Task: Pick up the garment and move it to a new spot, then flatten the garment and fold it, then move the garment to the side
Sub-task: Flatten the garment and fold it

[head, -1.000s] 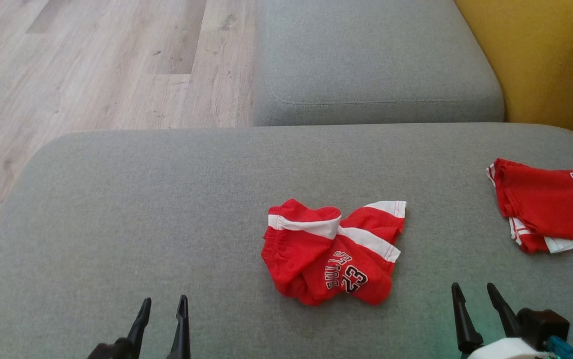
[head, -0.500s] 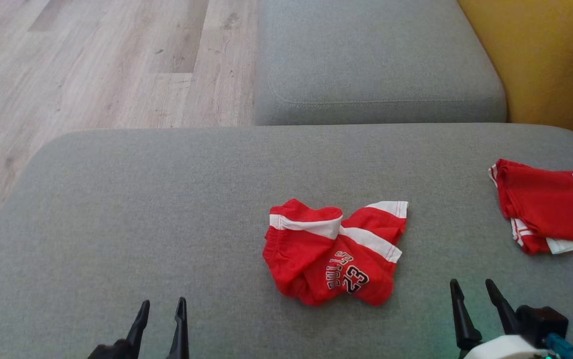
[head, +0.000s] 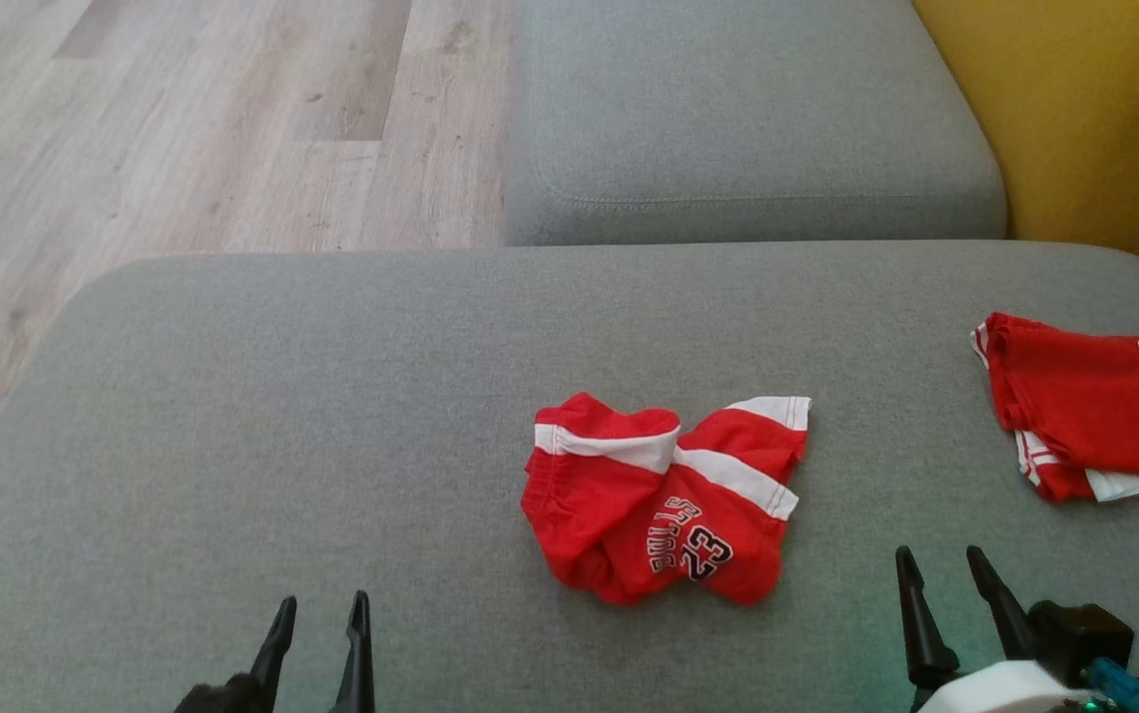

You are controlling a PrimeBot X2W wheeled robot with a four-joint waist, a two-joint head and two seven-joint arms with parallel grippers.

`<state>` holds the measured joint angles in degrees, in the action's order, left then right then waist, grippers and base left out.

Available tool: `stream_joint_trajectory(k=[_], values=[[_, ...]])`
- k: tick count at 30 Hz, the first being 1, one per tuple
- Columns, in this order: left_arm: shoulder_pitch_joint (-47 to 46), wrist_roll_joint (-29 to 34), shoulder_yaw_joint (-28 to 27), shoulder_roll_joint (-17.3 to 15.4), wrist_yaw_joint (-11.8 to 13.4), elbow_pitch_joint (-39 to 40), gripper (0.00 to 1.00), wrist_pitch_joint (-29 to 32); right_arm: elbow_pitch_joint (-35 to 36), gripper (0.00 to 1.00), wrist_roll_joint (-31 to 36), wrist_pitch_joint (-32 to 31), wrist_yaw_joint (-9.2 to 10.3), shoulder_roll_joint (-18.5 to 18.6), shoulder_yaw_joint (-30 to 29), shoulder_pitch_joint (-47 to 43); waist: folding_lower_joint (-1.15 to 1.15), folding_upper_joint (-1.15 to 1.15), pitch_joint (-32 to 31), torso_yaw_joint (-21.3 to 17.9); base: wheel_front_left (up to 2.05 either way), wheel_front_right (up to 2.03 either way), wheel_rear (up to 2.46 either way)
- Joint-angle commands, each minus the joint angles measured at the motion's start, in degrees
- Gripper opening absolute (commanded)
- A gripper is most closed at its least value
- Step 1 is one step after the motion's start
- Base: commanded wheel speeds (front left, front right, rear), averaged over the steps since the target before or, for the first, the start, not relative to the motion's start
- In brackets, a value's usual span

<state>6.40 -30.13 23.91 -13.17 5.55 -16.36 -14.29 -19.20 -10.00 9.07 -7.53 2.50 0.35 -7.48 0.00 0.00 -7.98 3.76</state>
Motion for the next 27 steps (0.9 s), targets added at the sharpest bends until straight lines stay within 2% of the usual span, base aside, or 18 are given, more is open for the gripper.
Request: stream_joint_trajectory(k=[1, 7, 12, 19, 27], values=[[-3.20, 0.04, -2.03, -0.76, 0.39, 1.58, 1.00, -0.59, 2.13, 1.00, 0.34, 0.47, 0.04, 0.38, 1.44, 3.80, 0.00, 0.00, 0.16, 0.00, 0.00, 0.00, 0.00], [-8.41, 1.66, 0.76, -0.07, -0.69, 3.27, 1.00, 2.19, 2.95, 1.00, 0.81, -0.05, 0.04, 0.38, 1.45, 4.46, 0.00, 0.00, 1.81, 0.11, 0.00, 0.00, 0.00], [-16.31, 1.36, 4.62, 2.73, -3.38, 2.68, 1.00, 9.31, 3.73, 1.00, 1.53, -0.79, 0.04, 0.38, 2.02, 5.61, 0.00, 0.00, 3.69, -0.27, 0.00, 0.00, 0.00], [-25.82, -2.88, 6.69, 7.01, -5.74, -5.63, 1.00, 20.55, 4.52, 1.00, 2.46, -1.81, 0.04, 0.38, 4.19, 7.45, 0.00, 0.00, 6.46, -2.82, 0.00, 0.00, 0.00], [-31.29, -6.50, 4.66, 8.30, -6.48, -13.38, 1.00, 22.14, 5.40, 1.00, 3.53, -2.50, 0.04, 0.38, 4.73, 8.93, 0.00, 0.00, 9.00, -6.03, 0.00, 0.00, 0.00]])
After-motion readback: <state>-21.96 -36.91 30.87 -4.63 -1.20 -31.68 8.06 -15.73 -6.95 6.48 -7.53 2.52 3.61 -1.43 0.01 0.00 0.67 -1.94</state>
